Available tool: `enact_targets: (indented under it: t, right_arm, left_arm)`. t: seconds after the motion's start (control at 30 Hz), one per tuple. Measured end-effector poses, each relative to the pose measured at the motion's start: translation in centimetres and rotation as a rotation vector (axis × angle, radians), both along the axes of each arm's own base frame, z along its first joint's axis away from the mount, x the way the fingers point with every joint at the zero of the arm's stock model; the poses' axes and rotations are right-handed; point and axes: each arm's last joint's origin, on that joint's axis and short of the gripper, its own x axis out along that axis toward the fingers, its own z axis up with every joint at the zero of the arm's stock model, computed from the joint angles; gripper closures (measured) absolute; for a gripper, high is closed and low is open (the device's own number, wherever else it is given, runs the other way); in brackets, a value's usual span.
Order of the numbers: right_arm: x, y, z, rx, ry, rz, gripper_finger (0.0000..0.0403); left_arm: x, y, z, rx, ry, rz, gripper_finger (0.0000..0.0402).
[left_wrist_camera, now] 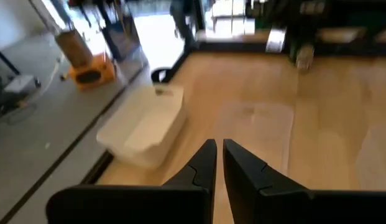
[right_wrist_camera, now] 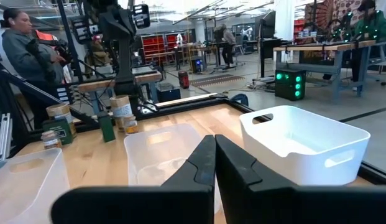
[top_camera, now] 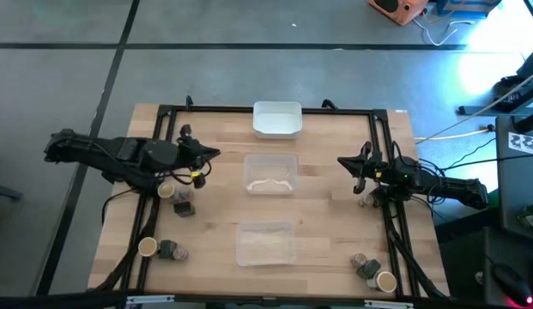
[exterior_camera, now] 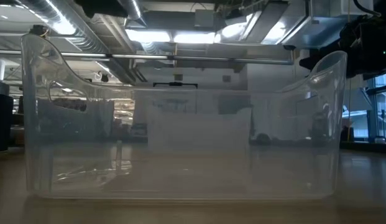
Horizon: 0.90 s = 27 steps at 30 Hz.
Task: Sort spices by type
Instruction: Put the top left small brown seasoning bottle into the top transparent bin
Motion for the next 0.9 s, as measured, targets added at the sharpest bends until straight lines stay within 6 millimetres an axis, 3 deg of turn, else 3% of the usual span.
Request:
enact_targets:
  t: [0.17, 0.43, 0.63, 0.9]
  right_arm:
    - [0.0, 0.0, 0.0, 0.0, 0.0, -0.002, 0.0391]
    - [0.0, 0.0, 0.0, 0.001, 0.005, -0.005, 0.0391]
    - [0.0, 0.0, -0.1, 0.001, 0.014, 0.016, 0.0391]
    - [0.0, 0.1, -0.1, 0.001, 0.015, 0.019, 0.0391]
  left_arm:
    - [-0.1, 0.0, -0.3, -0.032, 0.122, 0.034, 0.0351]
    - [0.5, -0.1, 0.3, -0.087, 0.262, 0.095, 0.0227]
    - [1.8, 0.3, -0.5, -0.222, 0.41, 0.168, 0.0145]
    - [2.6, 0.4, -3.6, -0.394, 0.689, 0.341, 0.0118]
